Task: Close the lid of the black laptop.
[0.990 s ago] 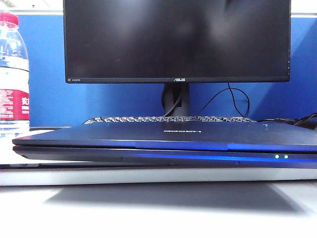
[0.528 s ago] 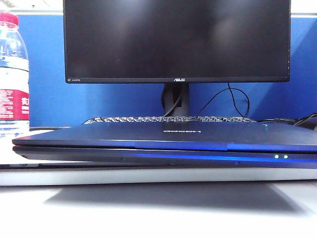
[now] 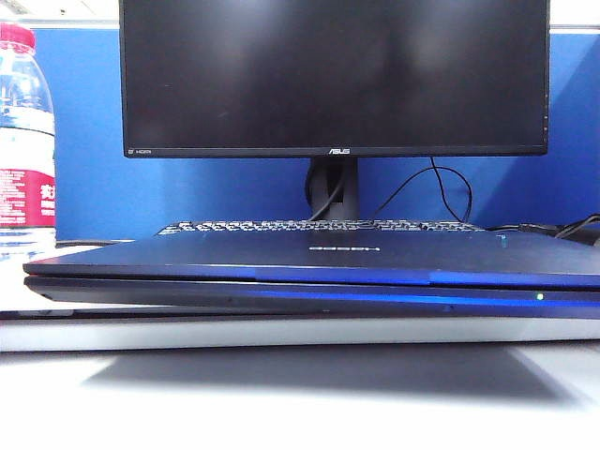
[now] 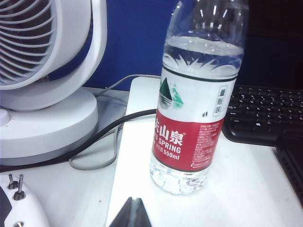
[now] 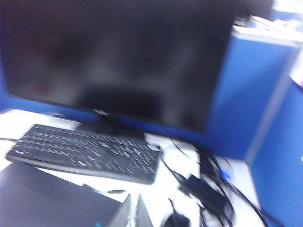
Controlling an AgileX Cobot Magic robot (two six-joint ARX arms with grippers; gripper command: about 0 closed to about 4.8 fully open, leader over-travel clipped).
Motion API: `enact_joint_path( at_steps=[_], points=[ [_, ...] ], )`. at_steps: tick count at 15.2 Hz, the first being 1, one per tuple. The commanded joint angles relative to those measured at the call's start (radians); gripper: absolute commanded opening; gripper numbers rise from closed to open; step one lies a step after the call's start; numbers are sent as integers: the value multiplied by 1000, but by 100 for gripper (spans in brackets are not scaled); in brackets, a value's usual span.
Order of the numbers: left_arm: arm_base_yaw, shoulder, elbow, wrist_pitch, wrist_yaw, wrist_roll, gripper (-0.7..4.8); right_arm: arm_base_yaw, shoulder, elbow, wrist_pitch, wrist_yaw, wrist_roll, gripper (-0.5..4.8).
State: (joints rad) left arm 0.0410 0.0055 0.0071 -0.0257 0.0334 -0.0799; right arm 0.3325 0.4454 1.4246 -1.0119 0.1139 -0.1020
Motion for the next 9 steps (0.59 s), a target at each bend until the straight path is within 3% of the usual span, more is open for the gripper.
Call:
enact_joint_path(
  at_steps=[1,9],
  points=[
    [0,-2,0,8,-4,0,-3,-87,-146,-159,11,-3,40,-6],
    [0,-2,0,5,-4,0,-3,-209,-443,-833,459,-15,126,-6]
  ],
)
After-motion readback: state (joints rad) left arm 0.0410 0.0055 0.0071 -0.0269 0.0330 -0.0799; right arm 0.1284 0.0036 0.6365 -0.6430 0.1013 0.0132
